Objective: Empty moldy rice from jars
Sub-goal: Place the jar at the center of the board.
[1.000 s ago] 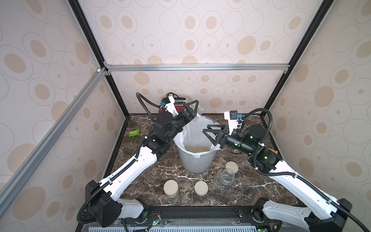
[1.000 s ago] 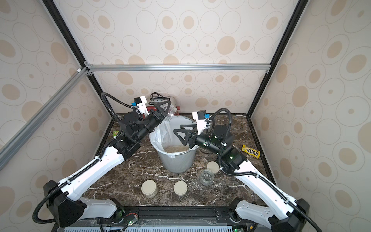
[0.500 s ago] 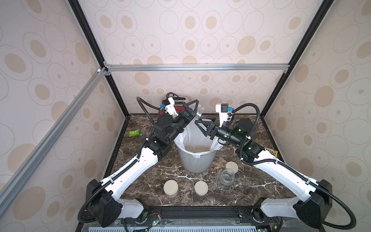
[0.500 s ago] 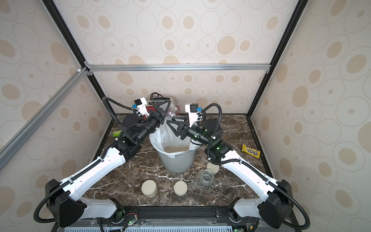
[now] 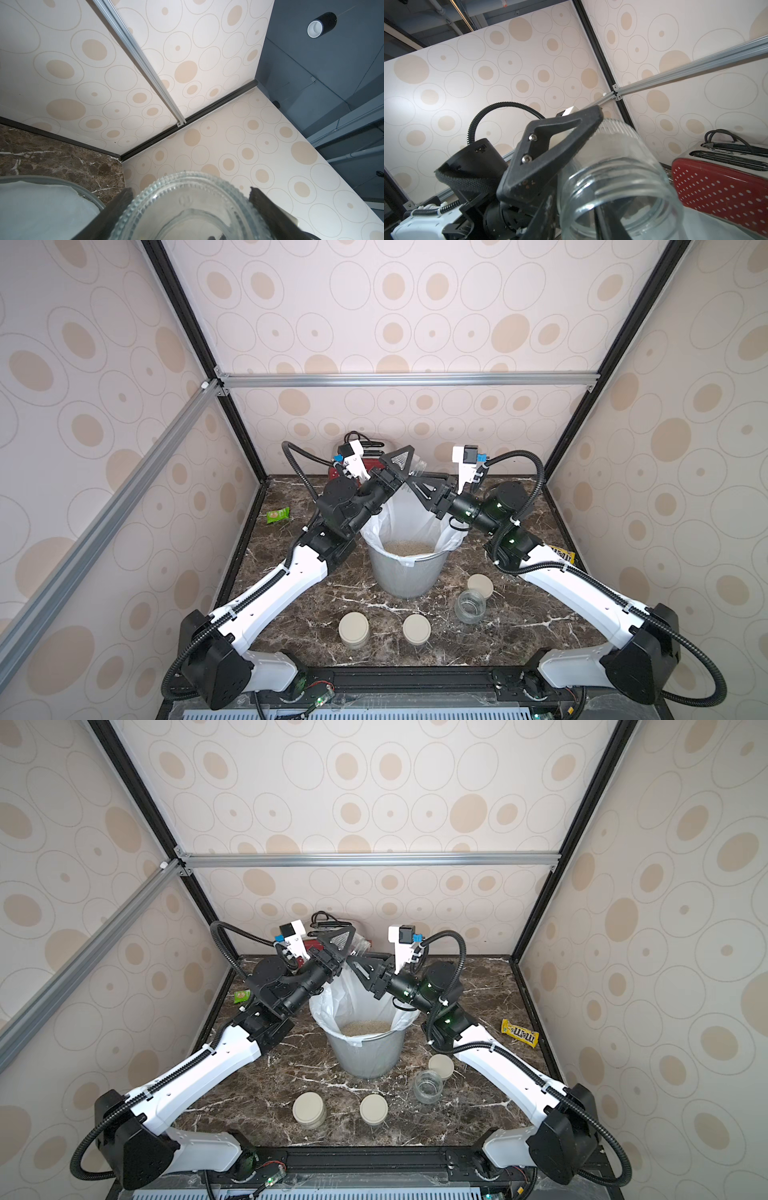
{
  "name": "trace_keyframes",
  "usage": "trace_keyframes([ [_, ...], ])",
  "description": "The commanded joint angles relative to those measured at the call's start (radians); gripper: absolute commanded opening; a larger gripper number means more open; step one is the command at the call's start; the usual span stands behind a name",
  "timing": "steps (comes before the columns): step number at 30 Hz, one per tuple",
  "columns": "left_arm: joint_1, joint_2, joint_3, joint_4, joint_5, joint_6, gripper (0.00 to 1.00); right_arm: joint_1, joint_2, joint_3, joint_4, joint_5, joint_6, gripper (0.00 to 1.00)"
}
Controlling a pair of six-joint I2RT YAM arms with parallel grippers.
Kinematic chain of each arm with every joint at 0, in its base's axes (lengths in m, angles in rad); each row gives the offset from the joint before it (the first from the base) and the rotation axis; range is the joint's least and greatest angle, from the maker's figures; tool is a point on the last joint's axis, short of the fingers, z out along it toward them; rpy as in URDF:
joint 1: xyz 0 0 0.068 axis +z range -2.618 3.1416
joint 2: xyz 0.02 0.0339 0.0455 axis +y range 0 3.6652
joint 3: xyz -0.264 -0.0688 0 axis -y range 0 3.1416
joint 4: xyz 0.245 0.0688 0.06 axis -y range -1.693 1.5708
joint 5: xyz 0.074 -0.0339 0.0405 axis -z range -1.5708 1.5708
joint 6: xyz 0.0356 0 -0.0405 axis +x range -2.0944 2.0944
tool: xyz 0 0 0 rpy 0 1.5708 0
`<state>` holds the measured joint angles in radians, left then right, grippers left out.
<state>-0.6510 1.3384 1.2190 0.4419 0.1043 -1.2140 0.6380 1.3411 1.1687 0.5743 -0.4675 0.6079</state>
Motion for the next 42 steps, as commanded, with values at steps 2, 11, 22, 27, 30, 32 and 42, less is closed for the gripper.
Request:
trace_keyframes([
  [2,-0.026,0.006,0.035,0.103,0.026,0.013,0.56,-0.006,0.022,0.029,0.054,-0.020,0.031,0.31],
  [11,-0.039,0.020,0.049,0.104,0.021,0.010,0.56,-0.006,0.044,0.029,0.057,-0.020,0.038,0.25],
  [22,-0.046,-0.001,0.033,0.087,-0.020,0.005,0.82,-0.007,0.067,0.029,0.062,-0.004,0.075,0.00],
  [27,-0.047,-0.035,0.022,0.035,-0.070,0.017,0.99,-0.006,0.063,0.033,0.046,0.004,0.070,0.00],
  [30,-0.046,-0.070,-0.003,0.013,-0.116,0.022,0.99,-0.007,0.055,0.031,0.039,0.012,0.065,0.00],
  [32,-0.046,-0.098,-0.022,0.007,-0.144,0.032,0.99,-0.006,0.049,0.034,0.026,0.016,0.056,0.00],
  [42,-0.041,-0.210,-0.067,-0.151,-0.252,0.100,0.99,-0.007,0.033,0.052,-0.017,0.018,0.030,0.00],
])
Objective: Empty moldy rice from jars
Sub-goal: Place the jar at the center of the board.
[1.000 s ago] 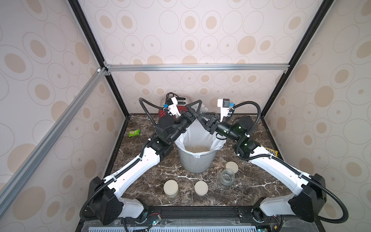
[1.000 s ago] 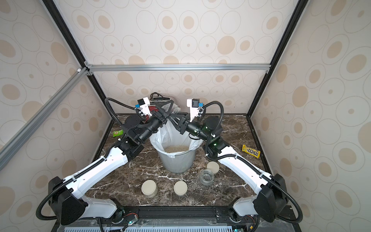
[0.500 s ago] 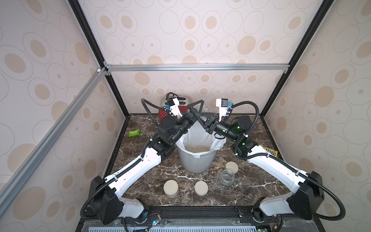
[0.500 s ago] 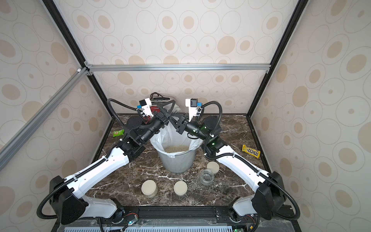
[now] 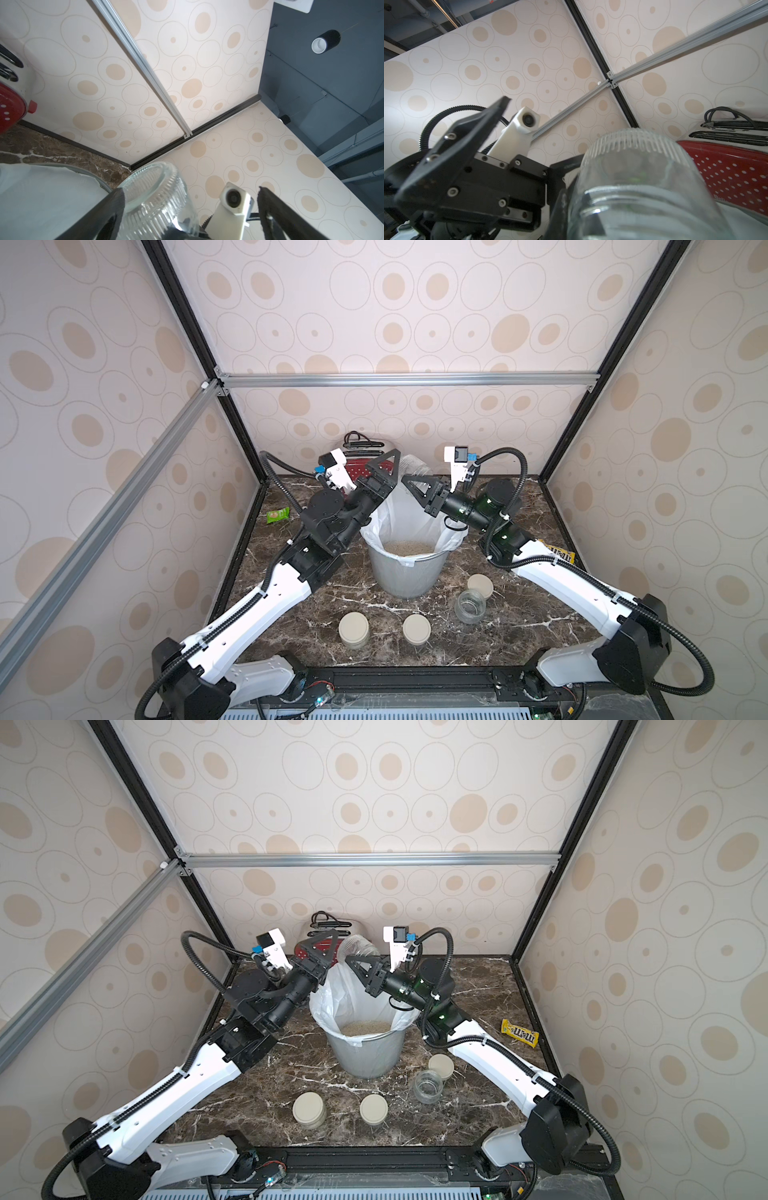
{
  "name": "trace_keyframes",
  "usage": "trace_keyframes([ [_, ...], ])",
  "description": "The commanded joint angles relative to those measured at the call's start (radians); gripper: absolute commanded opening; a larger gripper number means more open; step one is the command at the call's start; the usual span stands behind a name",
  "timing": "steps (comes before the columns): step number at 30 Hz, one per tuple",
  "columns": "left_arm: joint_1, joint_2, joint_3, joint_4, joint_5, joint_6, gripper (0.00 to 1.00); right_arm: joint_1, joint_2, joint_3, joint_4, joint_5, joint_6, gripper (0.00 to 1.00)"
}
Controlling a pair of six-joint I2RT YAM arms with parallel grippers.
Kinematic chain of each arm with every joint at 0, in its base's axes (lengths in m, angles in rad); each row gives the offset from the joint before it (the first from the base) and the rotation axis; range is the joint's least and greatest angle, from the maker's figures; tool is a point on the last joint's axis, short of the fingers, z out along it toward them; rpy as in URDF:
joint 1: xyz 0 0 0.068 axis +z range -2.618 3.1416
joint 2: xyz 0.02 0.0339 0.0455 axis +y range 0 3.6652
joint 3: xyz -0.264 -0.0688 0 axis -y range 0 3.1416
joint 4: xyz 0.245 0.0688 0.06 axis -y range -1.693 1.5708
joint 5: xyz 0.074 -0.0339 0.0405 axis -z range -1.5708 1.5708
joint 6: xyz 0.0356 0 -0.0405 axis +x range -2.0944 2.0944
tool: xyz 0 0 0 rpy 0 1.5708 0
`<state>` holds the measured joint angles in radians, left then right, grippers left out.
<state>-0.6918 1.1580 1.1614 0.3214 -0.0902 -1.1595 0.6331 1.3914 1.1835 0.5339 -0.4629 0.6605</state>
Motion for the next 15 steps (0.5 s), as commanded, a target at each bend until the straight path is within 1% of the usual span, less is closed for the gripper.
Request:
trace_keyframes([
  [1,0.001,-0.044,-0.011,-0.054,-0.068,0.062,0.99,-0.001,-0.018,0.041,0.012,0.011,-0.026,0.00],
  [6,0.003,-0.122,-0.001,-0.213,-0.135,0.179,0.99,-0.001,-0.020,0.062,-0.050,-0.005,-0.041,0.00],
  [11,0.003,-0.210,-0.027,-0.304,-0.215,0.273,0.99,-0.005,-0.007,0.056,0.052,-0.078,0.023,0.00],
  [15,0.003,-0.280,-0.052,-0.367,-0.273,0.325,0.99,-0.005,0.006,0.102,-0.013,-0.127,0.024,0.00],
])
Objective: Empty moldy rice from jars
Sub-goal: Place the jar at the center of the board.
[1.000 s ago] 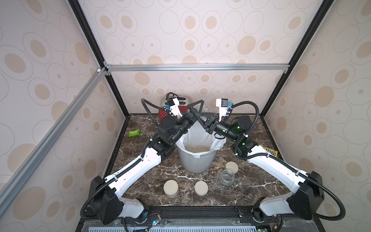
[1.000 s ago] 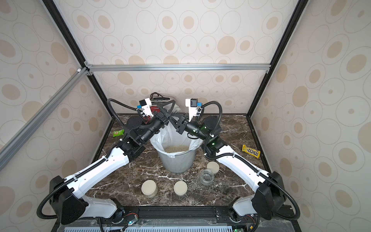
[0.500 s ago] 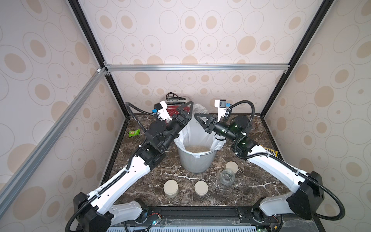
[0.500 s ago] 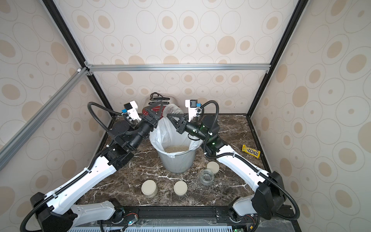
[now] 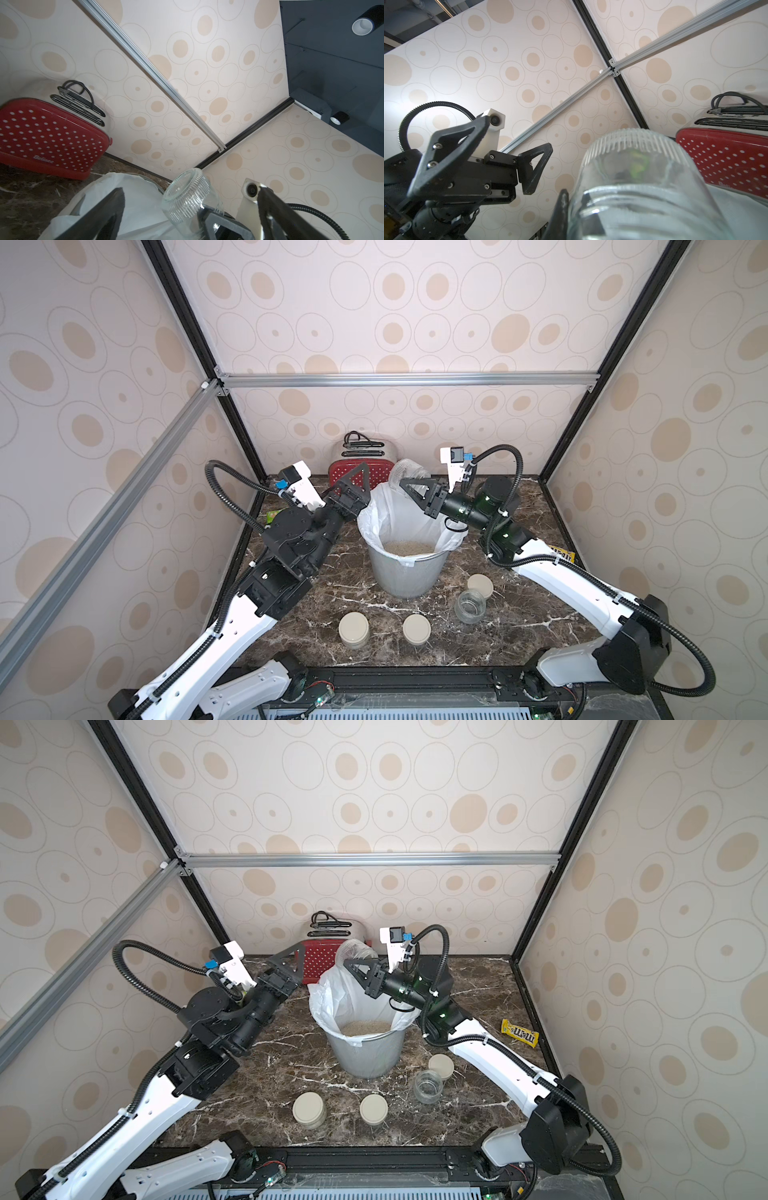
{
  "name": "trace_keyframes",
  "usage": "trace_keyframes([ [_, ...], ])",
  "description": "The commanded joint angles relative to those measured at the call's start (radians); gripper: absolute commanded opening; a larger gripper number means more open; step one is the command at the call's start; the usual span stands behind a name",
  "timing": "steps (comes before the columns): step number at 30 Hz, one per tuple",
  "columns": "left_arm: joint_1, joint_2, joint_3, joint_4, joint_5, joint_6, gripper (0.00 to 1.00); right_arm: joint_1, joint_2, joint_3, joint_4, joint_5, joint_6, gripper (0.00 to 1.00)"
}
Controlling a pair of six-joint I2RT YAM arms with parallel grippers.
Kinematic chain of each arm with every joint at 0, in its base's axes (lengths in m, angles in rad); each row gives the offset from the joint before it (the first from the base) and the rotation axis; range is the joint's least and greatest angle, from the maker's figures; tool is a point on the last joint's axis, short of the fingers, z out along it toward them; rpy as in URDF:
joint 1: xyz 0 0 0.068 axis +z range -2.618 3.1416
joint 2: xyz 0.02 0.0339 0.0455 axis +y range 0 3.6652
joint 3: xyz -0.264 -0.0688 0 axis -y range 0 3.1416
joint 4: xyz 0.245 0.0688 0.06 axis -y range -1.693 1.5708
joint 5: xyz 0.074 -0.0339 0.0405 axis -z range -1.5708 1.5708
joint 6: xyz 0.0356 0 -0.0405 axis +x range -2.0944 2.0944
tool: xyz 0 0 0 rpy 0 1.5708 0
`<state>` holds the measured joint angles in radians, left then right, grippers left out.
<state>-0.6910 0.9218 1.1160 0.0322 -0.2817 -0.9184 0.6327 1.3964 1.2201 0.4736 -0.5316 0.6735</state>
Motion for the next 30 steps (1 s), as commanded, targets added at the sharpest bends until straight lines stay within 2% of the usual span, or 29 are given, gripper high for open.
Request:
trace_keyframes([
  [1,0.003,-0.055,-0.011,-0.089,-0.091,0.095,0.99,-0.005,0.000,0.076,0.015,-0.066,0.002,0.00],
  [6,0.002,-0.117,-0.021,-0.186,-0.129,0.165,0.99,0.003,-0.014,0.196,-0.282,-0.161,-0.108,0.00],
  [13,0.003,-0.201,-0.054,-0.269,-0.214,0.238,0.99,0.101,-0.046,0.358,-0.795,-0.170,-0.377,0.00],
  [17,0.003,-0.246,-0.067,-0.313,-0.266,0.259,0.99,0.220,-0.025,0.463,-1.092,-0.082,-0.523,0.00],
  [21,0.003,-0.295,-0.090,-0.333,-0.303,0.273,0.99,0.358,0.011,0.516,-1.290,0.041,-0.593,0.00],
  [25,0.002,-0.326,-0.093,-0.345,-0.330,0.312,0.99,0.475,0.065,0.541,-1.420,0.146,-0.604,0.00],
  [30,0.004,-0.345,-0.096,-0.365,-0.357,0.328,0.99,0.579,0.151,0.506,-1.483,0.235,-0.594,0.00],
])
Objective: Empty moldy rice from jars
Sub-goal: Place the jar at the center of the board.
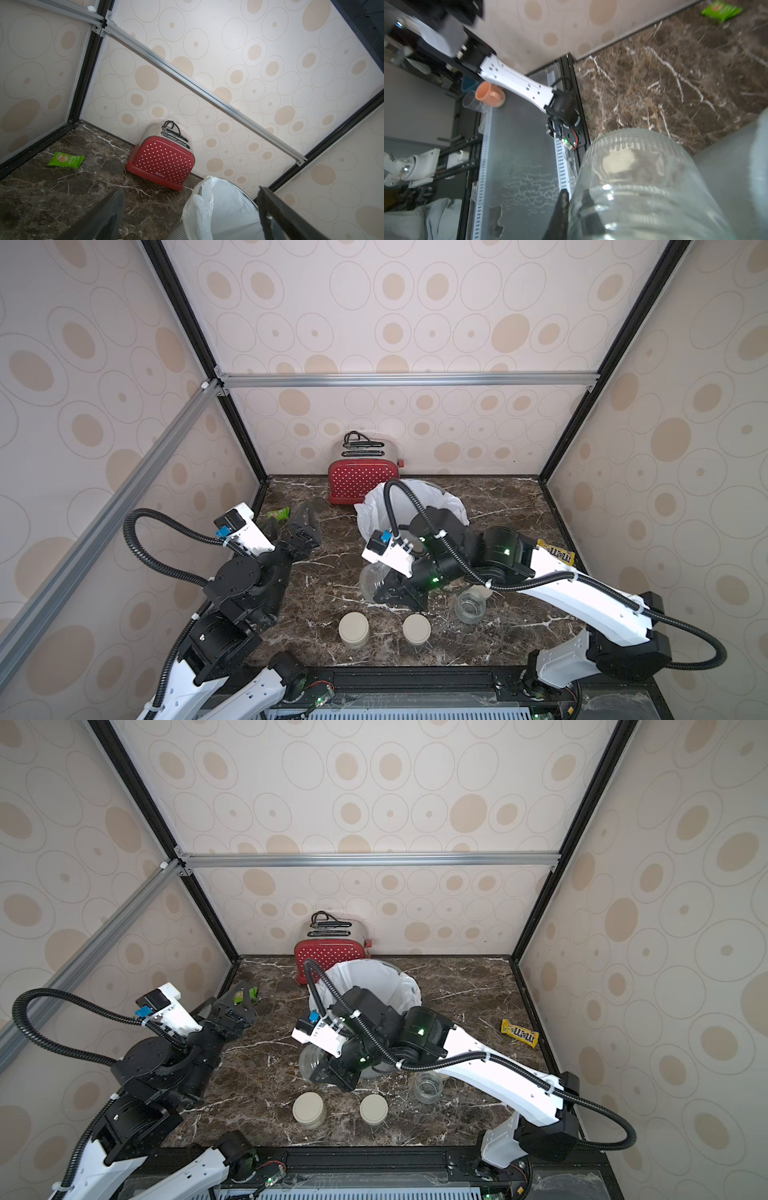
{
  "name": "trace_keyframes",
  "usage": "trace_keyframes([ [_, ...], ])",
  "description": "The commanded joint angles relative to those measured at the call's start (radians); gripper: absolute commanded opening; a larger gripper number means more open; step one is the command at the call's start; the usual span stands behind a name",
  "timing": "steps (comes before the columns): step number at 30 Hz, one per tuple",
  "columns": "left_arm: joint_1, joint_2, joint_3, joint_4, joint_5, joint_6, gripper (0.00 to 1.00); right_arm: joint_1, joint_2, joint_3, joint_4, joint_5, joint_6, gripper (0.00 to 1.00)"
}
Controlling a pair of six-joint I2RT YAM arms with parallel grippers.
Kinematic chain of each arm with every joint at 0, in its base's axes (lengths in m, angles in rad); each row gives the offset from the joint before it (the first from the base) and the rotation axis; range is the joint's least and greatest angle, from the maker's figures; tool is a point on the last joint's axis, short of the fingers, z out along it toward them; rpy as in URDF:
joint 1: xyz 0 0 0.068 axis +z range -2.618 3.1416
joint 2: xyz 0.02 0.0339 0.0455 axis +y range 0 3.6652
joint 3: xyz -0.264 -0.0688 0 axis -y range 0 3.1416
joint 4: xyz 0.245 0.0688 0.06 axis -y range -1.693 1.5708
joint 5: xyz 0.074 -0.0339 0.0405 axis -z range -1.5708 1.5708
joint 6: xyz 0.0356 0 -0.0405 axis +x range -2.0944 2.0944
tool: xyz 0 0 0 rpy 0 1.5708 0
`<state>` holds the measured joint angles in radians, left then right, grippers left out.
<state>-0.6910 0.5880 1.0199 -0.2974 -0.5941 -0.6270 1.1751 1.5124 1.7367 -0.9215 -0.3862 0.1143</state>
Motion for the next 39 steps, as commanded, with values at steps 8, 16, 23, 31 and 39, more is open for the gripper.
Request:
trace_keyframes([
  [8,0.002,-0.049,-0.014,-0.046,-0.080,0.049,0.99,0.132,0.173,-0.030,-0.146,0.163,-0.009,0.00],
  [16,0.004,-0.083,-0.023,-0.067,-0.104,0.056,0.99,0.156,0.271,-0.116,-0.144,0.174,0.004,0.00],
  [23,0.003,-0.094,-0.038,-0.071,-0.110,0.047,0.99,0.158,0.325,-0.167,-0.135,0.178,0.002,0.00],
  [31,0.003,-0.098,-0.044,-0.074,-0.115,0.044,0.99,0.158,0.381,-0.221,-0.091,0.166,0.007,0.00],
  [39,0.003,-0.100,-0.049,-0.076,-0.115,0.039,0.99,0.159,0.420,-0.255,-0.054,0.173,0.014,0.00],
])
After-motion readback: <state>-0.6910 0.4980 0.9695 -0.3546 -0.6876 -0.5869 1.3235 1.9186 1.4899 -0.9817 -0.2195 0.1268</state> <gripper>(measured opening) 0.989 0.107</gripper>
